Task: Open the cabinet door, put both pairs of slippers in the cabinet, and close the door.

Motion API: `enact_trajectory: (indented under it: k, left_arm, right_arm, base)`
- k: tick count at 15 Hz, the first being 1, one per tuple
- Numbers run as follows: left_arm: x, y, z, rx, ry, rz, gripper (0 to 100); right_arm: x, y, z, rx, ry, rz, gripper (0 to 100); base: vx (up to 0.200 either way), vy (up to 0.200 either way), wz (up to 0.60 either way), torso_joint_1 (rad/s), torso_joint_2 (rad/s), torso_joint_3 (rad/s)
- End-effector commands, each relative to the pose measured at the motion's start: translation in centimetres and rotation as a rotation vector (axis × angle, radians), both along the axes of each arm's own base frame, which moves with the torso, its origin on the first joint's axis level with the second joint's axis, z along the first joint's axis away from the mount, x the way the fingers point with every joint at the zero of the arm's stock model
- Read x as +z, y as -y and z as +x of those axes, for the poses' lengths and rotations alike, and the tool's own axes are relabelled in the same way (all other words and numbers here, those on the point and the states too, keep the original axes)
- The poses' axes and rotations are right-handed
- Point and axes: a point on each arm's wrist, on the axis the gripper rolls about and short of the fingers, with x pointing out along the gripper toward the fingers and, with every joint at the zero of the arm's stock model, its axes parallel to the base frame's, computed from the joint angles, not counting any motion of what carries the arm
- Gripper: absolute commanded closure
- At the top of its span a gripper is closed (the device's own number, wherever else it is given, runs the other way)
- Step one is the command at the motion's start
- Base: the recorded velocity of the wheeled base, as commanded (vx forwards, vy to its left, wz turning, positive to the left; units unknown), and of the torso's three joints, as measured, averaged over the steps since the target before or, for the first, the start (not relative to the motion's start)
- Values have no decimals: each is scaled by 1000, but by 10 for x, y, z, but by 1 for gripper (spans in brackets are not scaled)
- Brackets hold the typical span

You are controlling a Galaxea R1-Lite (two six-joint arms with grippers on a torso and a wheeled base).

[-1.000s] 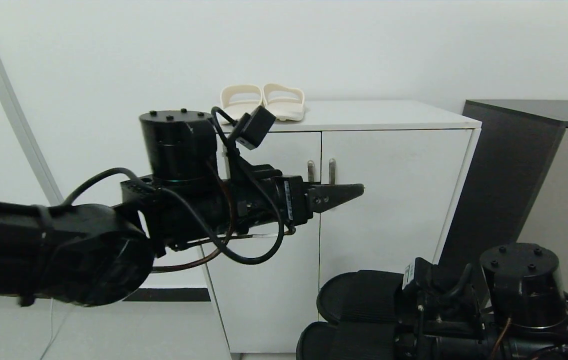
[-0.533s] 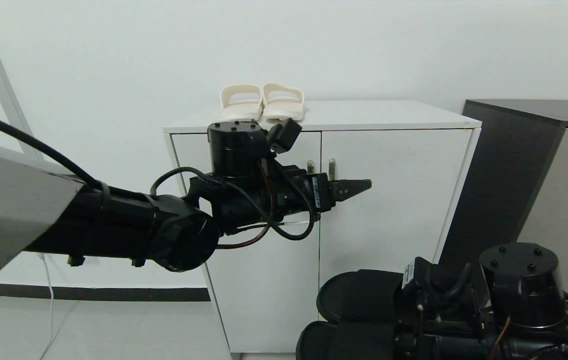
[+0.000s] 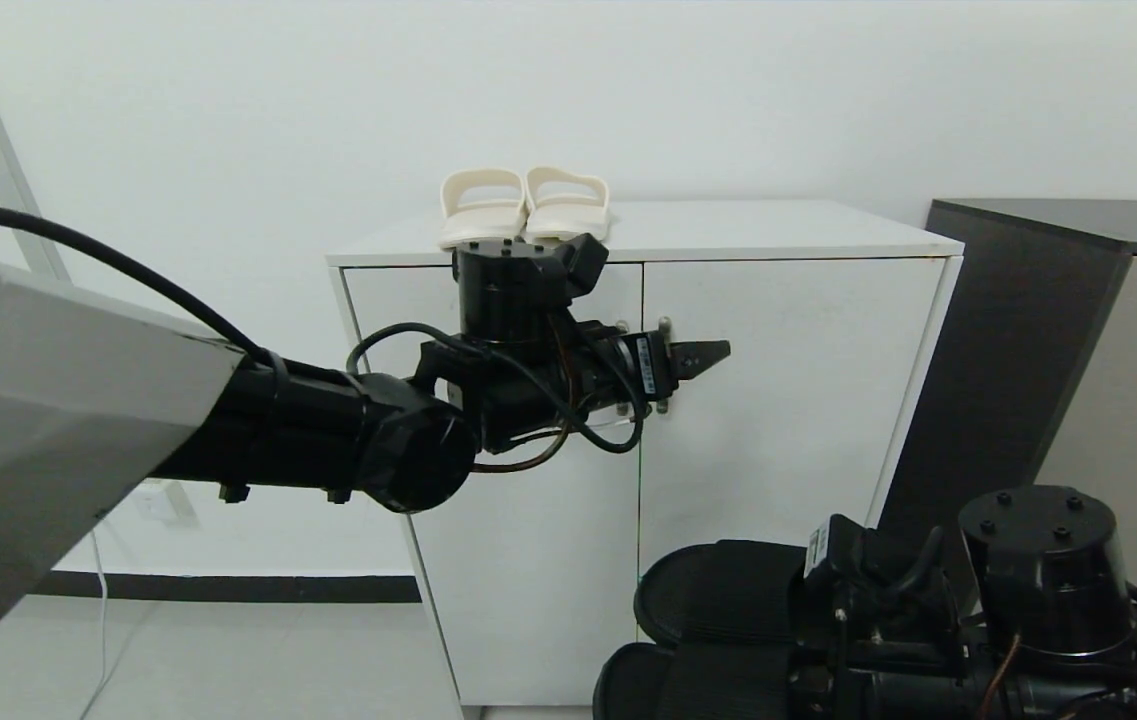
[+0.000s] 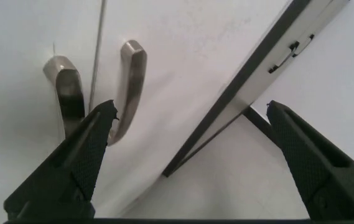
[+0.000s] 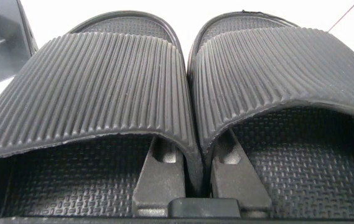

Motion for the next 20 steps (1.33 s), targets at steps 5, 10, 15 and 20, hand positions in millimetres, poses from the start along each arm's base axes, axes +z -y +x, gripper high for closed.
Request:
enact_trajectory:
  k: [5, 10, 15, 20]
  left_arm:
    - [-15, 10, 14, 3, -17, 11, 0]
    - [-15, 15, 21, -6, -25, 14, 0]
    - [-15, 13, 18, -6, -39, 7, 100]
    - [-7, 2, 3, -8, -42, 7, 100]
  right_arm:
    - [-1, 0, 0, 1, -4, -4, 100]
    - [-3, -2, 1, 3, -10, -7, 100]
    - [-3, -1, 1, 5, -9, -7, 100]
    - [-4, -1, -7, 75, -31, 8, 100]
  base:
    - [0, 0, 0, 0, 0, 0]
    - [0, 0, 0, 0, 0, 0]
    - [0, 0, 0, 0, 0, 0]
    - [0, 0, 0, 0, 0, 0]
